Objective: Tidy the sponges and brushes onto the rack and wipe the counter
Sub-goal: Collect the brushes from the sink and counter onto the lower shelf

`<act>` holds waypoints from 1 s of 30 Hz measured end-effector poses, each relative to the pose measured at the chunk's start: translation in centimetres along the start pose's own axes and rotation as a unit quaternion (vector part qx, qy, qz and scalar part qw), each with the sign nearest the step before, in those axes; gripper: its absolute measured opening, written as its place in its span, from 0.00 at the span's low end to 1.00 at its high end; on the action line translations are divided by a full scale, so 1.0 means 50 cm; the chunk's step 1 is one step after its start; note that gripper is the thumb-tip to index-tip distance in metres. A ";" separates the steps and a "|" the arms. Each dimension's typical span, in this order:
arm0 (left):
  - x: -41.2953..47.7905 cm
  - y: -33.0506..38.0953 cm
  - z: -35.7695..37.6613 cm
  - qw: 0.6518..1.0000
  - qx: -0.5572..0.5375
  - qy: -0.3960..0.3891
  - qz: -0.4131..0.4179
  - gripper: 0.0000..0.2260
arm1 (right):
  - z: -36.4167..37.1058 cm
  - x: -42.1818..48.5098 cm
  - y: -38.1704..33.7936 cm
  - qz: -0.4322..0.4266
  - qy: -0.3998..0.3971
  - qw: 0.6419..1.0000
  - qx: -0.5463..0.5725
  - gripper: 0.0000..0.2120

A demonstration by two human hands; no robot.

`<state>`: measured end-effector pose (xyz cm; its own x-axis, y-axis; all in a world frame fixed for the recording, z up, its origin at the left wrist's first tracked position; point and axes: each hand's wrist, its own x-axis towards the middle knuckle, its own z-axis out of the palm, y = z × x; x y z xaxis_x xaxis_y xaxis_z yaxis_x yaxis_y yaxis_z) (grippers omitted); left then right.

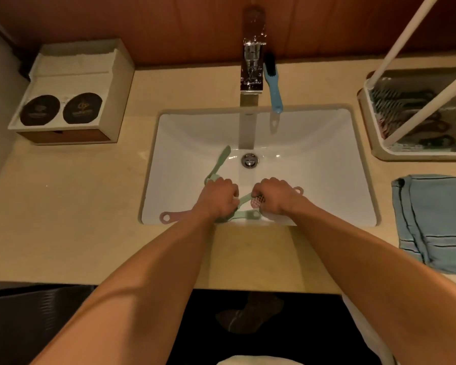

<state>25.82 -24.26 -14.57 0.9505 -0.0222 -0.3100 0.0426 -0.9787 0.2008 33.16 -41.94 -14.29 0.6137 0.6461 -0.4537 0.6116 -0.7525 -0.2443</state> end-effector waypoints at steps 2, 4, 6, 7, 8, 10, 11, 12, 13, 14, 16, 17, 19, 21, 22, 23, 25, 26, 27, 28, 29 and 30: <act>0.009 0.022 0.005 0.999 -0.016 -0.035 -0.012 0.10 | 0.006 0.003 0.005 0.004 0.002 1.000 0.022 0.13; 0.016 0.039 0.011 0.998 -0.007 -0.055 -0.032 0.09 | 0.012 0.006 0.008 0.011 0.005 0.999 0.040 0.13; 0.021 0.049 0.015 0.994 -0.016 -0.063 -0.082 0.11 | 0.018 0.007 0.013 0.020 0.009 0.998 0.059 0.12; 0.024 0.051 0.015 0.991 -0.022 -0.072 -0.107 0.12 | 0.019 0.007 0.014 0.022 0.010 0.997 0.069 0.11; 0.026 0.052 0.015 0.988 -0.022 -0.086 -0.127 0.12 | 0.019 0.008 0.015 0.020 0.009 0.997 0.077 0.09; 0.032 0.053 0.017 0.984 -0.007 -0.104 -0.144 0.10 | 0.014 0.004 0.017 0.008 0.009 0.996 0.089 0.07; 0.032 0.055 0.016 0.984 0.004 -0.103 -0.144 0.10 | 0.012 0.000 0.018 0.001 0.015 0.995 0.097 0.07; 0.033 0.059 0.012 0.986 0.021 -0.098 -0.137 0.10 | 0.007 -0.006 0.019 -0.005 0.025 0.994 0.103 0.07; 0.031 0.062 0.007 0.987 0.038 -0.092 -0.126 0.10 | 0.003 -0.012 0.020 -0.010 0.038 0.994 0.106 0.07; 0.029 0.067 0.003 0.989 0.047 -0.084 -0.115 0.09 | -0.002 -0.018 0.023 -0.014 0.049 0.993 0.107 0.06; 0.021 0.075 -0.006 0.992 0.039 -0.064 -0.097 0.08 | -0.016 -0.031 0.026 -0.015 0.064 0.992 0.106 0.06; 0.017 0.080 -0.017 0.994 0.034 -0.049 -0.088 0.09 | -0.028 -0.040 0.028 -0.013 0.075 0.992 0.100 0.08; 0.013 0.090 -0.038 0.997 0.028 -0.019 -0.069 0.13 | -0.048 -0.057 0.036 -0.011 0.108 0.991 0.081 0.09; 0.012 0.101 -0.064 0.998 0.049 0.022 -0.044 0.17 | -0.070 -0.082 0.043 -0.019 0.153 0.987 0.054 0.08; 0.012 0.107 -0.078 0.997 0.060 0.045 -0.031 0.18 | -0.079 -0.096 0.047 -0.026 0.173 0.984 0.042 0.09; 0.012 0.113 -0.091 0.995 0.065 0.067 -0.016 0.19 | -0.090 -0.109 0.050 -0.031 0.189 0.981 0.034 0.10; 0.013 0.121 -0.109 0.992 0.072 0.106 0.008 0.18 | -0.107 -0.129 0.053 -0.038 0.216 0.975 0.019 0.11; 0.013 0.128 -0.118 0.989 0.078 0.122 0.015 0.18 | -0.115 -0.138 0.056 -0.038 0.226 0.973 0.008 0.12; 0.011 0.137 -0.125 0.987 0.083 0.135 0.017 0.16 | -0.122 -0.149 0.057 -0.037 0.233 0.972 0.000 0.12; 0.009 0.149 -0.132 0.986 0.085 0.144 0.018 0.16 | -0.128 -0.159 0.059 -0.037 0.240 0.970 -0.003 0.12; 0.005 0.165 -0.141 0.985 0.084 0.151 0.020 0.16 | -0.137 -0.172 0.062 -0.037 0.245 0.969 -0.003 0.12; 0.002 0.178 -0.148 0.984 0.080 0.158 0.023 0.15 | -0.143 -0.182 0.065 -0.039 0.250 0.968 -0.001 0.11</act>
<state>28.57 -31.46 -5.94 0.9996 -0.0283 0.0054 -0.0285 -0.9982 0.0519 33.15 -49.36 -4.82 0.7299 0.6826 0.0367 0.6666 -0.6989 -0.2592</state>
